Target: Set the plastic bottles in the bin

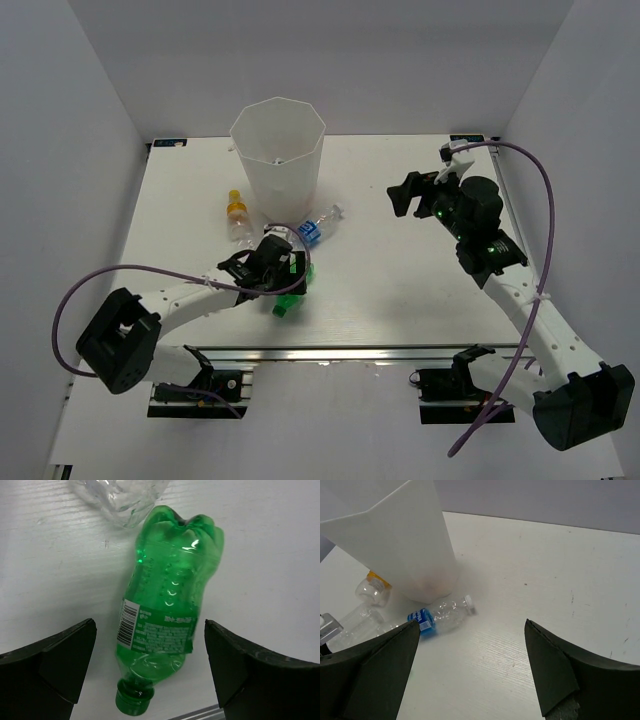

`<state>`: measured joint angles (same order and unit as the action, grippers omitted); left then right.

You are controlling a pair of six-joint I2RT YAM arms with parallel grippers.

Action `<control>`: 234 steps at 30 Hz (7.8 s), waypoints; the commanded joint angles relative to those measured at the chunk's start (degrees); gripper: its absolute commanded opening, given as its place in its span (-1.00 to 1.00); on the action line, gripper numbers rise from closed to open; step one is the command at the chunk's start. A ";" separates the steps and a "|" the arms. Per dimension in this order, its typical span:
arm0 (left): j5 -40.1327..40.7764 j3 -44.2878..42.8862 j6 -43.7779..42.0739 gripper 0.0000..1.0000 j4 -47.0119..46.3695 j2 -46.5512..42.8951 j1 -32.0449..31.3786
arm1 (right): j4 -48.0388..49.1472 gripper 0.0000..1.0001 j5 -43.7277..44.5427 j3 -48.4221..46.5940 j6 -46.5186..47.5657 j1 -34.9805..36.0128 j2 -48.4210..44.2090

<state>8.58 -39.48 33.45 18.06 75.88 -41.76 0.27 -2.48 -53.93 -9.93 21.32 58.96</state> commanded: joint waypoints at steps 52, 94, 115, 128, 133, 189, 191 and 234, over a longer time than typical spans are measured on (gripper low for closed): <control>9.70 -75.92 -19.04 0.61 3.91 27.13 14.77 | 7.81 0.79 -3.58 11.05 0.62 -2.78 -0.79; 3.38 -23.62 1.71 0.96 -5.32 3.75 45.01 | 15.37 0.77 9.33 -18.49 -50.69 8.30 57.58; 0.39 -22.13 -1.11 0.96 -6.37 5.34 45.10 | 18.27 0.32 9.42 -19.46 -59.49 9.53 63.47; -1.11 -22.13 -0.58 0.96 -6.20 4.72 45.10 | 20.73 -0.39 11.00 -14.72 -59.86 9.53 61.20; -1.37 -22.39 -0.49 0.96 -5.67 3.58 45.18 | 22.57 -0.72 13.81 -9.45 -54.06 8.74 52.24; -15.35 -22.74 -2.08 0.96 -15.43 29.50 40.00 | 20.03 0.79 13.89 -67.63 -7.74 16.38 55.92; -15.17 -23.09 -1.73 0.96 -15.78 29.94 39.74 | 18.98 0.79 16.36 -66.66 -5.28 16.30 53.47; -5.24 -58.41 -12.97 -0.41 -1.80 11.04 28.14 | 10.80 0.79 28.41 4.89 -3.95 7.68 1.07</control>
<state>5.52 -94.80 23.94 16.19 87.83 -8.54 9.65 25.58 -49.25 -12.25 29.28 61.54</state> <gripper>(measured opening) 0.704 0.895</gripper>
